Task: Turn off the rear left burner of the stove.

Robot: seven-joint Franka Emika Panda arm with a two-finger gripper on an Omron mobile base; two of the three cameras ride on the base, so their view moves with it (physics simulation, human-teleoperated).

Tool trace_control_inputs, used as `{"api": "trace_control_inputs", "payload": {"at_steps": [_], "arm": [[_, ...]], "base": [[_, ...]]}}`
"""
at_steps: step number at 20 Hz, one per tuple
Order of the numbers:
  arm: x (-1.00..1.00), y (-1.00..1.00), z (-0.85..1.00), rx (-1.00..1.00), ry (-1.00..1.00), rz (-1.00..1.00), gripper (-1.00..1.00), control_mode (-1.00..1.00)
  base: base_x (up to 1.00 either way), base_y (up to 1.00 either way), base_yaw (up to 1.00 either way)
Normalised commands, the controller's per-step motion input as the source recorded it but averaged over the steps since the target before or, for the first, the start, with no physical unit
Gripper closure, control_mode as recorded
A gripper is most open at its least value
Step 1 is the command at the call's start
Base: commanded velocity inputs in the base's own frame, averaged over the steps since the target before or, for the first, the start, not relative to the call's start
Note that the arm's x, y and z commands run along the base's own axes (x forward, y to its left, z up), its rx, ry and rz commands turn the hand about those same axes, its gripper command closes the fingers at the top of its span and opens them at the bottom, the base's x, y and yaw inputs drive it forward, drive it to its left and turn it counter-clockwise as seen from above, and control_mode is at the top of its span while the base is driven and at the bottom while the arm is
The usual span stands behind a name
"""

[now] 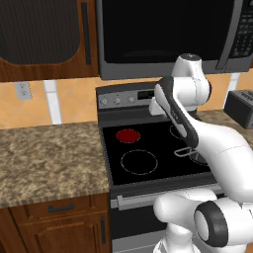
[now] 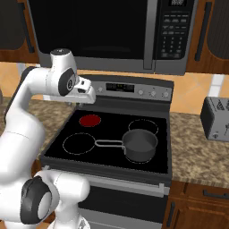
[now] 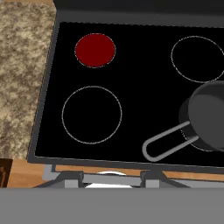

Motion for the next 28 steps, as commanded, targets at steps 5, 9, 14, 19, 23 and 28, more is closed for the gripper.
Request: {"api": "trace_control_inputs", "payload": {"at_steps": [5, 9, 14, 19, 23, 28], "arm": [[-0.13, 0.39, -0.15, -0.02, -0.03, 0.01, -1.0, -1.0], [-0.09, 1.0, -0.31, -0.01, -0.06, 0.02, -1.0, -1.0], [-0.12, 0.69, -0.05, 0.0, -0.22, 0.03, -1.0, -1.0], [-0.56, 0.03, -0.01, -0.01, -0.45, 0.0, -1.0, -1.0], [-0.24, 0.0, -0.32, -0.02, -0.51, 0.0, -1.0, -1.0], [-0.14, 0.0, -0.26, 0.0, -0.5, 0.0, -1.0, -1.0]], "base": [[0.0, 0.0, 0.0], [0.0, 0.0, 0.0], [0.0, 0.0, 0.0], [0.0, 0.0, 0.0], [0.0, 0.0, 0.0], [0.0, 0.0, 0.0]]}}
